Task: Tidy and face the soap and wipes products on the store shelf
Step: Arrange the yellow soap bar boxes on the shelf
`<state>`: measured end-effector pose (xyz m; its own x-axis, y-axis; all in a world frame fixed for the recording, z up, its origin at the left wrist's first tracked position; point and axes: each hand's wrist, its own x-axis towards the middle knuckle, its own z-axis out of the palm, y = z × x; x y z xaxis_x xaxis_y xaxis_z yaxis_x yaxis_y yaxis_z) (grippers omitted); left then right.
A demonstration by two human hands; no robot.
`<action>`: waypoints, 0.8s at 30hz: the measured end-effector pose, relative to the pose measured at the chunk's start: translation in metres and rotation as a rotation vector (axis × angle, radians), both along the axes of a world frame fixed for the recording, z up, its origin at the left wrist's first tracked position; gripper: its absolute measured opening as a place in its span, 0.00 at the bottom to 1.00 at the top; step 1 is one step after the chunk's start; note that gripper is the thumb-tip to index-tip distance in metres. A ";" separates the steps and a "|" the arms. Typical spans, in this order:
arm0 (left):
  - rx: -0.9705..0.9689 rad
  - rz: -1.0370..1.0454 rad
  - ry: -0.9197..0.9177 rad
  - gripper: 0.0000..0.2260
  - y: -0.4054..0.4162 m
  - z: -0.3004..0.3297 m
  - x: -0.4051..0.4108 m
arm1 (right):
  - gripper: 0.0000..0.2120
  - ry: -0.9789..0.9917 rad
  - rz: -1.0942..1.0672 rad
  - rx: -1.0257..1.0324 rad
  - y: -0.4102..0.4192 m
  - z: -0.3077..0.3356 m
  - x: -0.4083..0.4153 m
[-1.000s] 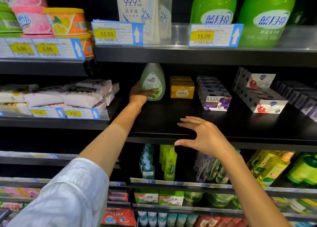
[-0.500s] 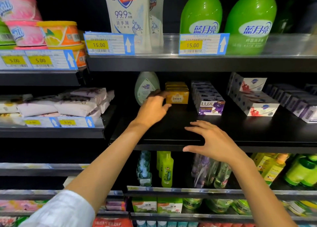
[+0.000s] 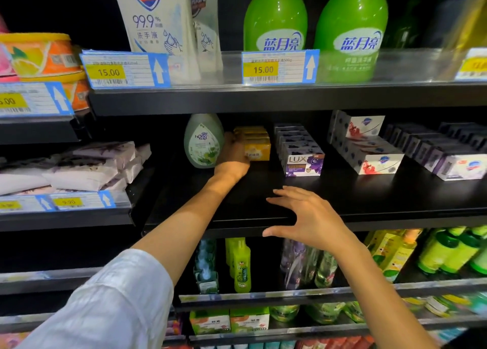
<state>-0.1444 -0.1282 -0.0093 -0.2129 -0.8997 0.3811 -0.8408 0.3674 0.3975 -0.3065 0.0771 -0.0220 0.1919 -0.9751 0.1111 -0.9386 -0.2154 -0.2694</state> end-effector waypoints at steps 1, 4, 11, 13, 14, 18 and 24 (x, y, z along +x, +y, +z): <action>-0.006 0.004 0.012 0.24 0.000 0.000 0.000 | 0.45 0.001 0.001 -0.001 0.000 0.000 0.000; -0.007 0.009 0.040 0.22 -0.002 -0.001 0.002 | 0.44 -0.003 0.009 -0.007 0.000 -0.001 0.000; 0.027 -0.098 0.087 0.20 0.009 0.003 0.013 | 0.44 -0.004 0.018 -0.015 0.001 -0.002 -0.001; 0.077 -0.126 0.188 0.21 0.016 0.002 0.018 | 0.43 -0.009 0.021 -0.035 0.001 -0.002 -0.001; 0.105 -0.144 0.262 0.21 0.020 0.001 0.022 | 0.43 -0.015 0.020 -0.041 0.001 -0.002 -0.001; 0.143 -0.235 0.583 0.19 0.047 0.001 0.040 | 0.40 -0.086 -0.007 -0.019 0.002 -0.002 0.002; 0.132 -0.358 0.837 0.17 0.101 0.009 0.061 | 0.28 -1.082 -0.131 -0.076 -0.006 0.018 0.009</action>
